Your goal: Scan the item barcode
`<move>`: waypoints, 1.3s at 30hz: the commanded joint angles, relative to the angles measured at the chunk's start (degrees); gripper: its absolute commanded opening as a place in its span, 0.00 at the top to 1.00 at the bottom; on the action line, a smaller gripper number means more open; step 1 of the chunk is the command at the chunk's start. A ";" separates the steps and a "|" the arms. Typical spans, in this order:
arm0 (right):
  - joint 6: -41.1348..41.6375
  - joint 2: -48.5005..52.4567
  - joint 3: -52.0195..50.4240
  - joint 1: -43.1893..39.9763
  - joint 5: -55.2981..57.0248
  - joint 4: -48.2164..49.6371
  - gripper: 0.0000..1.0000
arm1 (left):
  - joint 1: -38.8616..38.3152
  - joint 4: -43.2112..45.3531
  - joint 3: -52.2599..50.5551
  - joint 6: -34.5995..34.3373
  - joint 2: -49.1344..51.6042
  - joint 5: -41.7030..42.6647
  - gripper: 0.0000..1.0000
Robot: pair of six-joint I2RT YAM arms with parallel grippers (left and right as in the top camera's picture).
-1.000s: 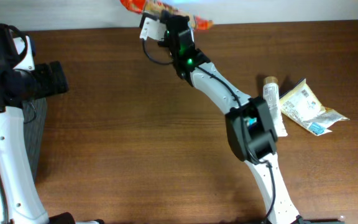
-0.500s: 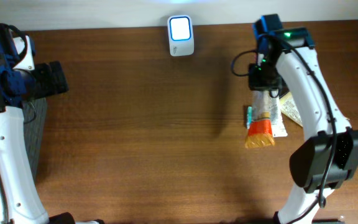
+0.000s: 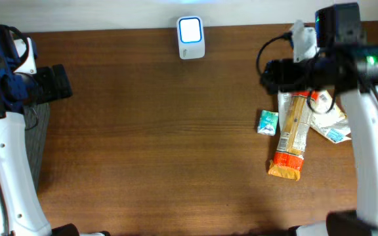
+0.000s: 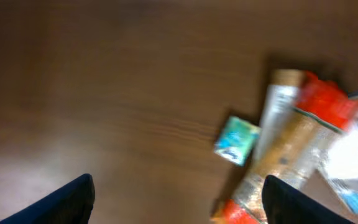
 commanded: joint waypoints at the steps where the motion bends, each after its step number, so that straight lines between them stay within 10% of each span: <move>1: -0.63 -6.23 1.03 6.03 -0.59 -2.36 0.01 | 0.24 0.07 0.50 0.04 -0.35 -0.44 0.01; 21: 5.95 -25.38 -1.68 10.82 19.76 -6.32 0.01 | 0.24 0.07 0.50 0.04 -0.35 -0.44 0.01; 25: -4.85 -36.00 -20.63 4.94 11.26 17.59 0.01 | 0.24 0.07 0.50 0.02 -0.35 -0.44 0.01; 31: -5.99 -69.02 -78.95 -0.20 8.72 67.01 0.01 | 0.24 0.07 0.50 0.04 -0.35 -0.44 0.01; 39: -5.99 -88.87 -107.40 -0.35 8.79 79.45 0.01 | 0.24 0.07 0.50 0.04 -0.35 -0.44 0.01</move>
